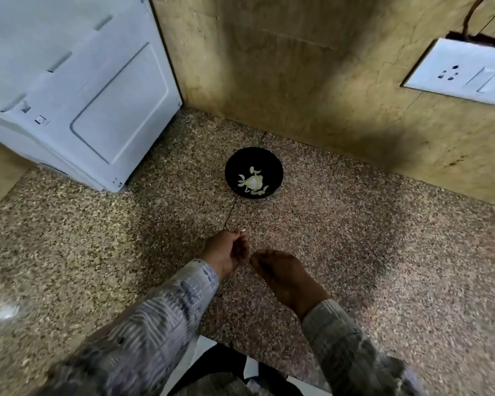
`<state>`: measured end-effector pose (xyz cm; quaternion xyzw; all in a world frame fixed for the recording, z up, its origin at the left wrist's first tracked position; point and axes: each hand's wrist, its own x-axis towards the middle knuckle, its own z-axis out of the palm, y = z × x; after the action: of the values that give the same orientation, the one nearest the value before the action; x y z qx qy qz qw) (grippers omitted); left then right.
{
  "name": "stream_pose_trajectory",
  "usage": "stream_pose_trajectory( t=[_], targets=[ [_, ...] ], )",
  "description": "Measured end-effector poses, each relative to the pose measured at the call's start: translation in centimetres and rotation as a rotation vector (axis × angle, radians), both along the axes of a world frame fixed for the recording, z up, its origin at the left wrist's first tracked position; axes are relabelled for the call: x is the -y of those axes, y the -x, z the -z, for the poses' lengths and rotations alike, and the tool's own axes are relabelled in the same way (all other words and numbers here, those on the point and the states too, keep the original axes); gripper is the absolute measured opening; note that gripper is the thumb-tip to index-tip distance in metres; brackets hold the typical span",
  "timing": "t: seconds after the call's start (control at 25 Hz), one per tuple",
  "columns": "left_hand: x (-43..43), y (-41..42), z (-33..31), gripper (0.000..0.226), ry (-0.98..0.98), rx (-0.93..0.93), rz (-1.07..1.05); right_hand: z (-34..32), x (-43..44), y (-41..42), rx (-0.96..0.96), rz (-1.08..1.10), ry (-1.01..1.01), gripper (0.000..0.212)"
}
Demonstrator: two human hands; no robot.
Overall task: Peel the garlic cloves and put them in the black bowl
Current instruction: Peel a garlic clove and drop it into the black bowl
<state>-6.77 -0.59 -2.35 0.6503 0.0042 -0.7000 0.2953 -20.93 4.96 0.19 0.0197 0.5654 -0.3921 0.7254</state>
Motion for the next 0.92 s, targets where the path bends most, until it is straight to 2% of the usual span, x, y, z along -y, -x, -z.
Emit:
stream_pose_trajectory(
  t=[0.2,0.44,0.64,0.92],
  targets=[
    [-0.8,-1.3,1.2,0.016,0.038,-0.062,0.031,1.2,-0.8,0.7,-0.024,0.033,-0.029,0.016],
    [-2.4,-3.8,1.3,0.027,0.054,-0.151,-0.073,1.0,-1.9,1.0,0.002,0.091,-0.037,0.017],
    [-4.3,-5.8,0.5,0.026,0.063,-0.203,-0.192,0.0,-1.7,0.5,-0.054,-0.019,-0.01,0.016],
    [-7.4,-6.1,-2.7,0.026,0.172,-0.25,-0.364,-3.6,-2.1,-1.4,-0.006,-0.197,0.104,0.017]
  ],
)
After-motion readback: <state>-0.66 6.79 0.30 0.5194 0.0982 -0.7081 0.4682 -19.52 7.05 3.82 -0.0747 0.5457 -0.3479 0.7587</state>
